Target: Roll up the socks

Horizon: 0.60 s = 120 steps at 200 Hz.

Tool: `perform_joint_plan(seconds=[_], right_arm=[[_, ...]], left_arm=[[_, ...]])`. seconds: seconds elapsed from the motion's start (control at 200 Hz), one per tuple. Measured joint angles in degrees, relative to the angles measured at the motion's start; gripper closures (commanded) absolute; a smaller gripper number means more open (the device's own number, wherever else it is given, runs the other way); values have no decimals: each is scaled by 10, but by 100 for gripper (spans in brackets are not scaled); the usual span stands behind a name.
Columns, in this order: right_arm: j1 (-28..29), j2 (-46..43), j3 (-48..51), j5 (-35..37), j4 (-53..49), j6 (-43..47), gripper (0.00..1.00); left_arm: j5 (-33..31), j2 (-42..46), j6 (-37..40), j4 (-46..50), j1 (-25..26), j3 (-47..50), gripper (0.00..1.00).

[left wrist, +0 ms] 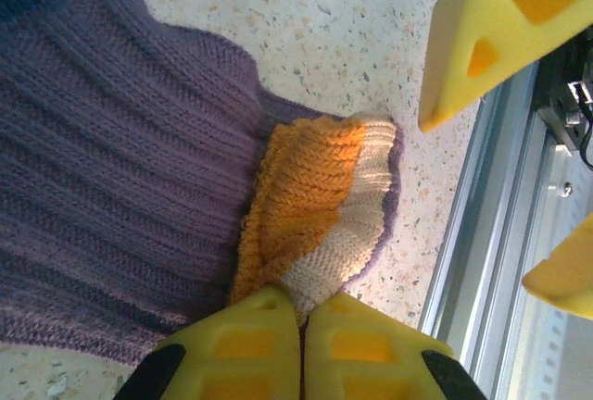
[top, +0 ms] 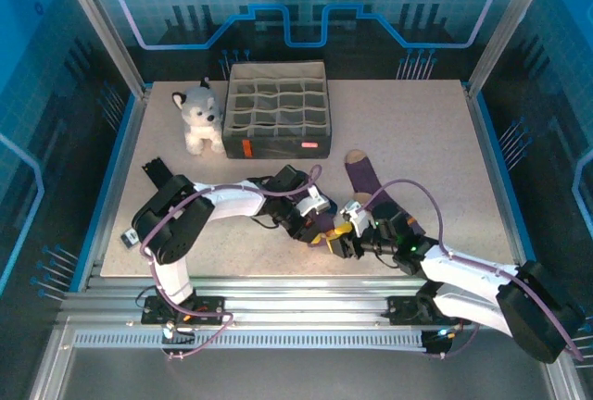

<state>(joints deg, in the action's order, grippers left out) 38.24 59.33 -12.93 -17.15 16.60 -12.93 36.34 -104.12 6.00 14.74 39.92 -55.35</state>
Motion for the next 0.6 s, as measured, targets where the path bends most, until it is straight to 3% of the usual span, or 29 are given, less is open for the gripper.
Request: perform_joint_plan(seconds=[0.6], right_arm=[[5, 119, -67, -20, -2, 79, 53]], left_arm=[[26, -8, -16, 28, -27, -6, 96]])
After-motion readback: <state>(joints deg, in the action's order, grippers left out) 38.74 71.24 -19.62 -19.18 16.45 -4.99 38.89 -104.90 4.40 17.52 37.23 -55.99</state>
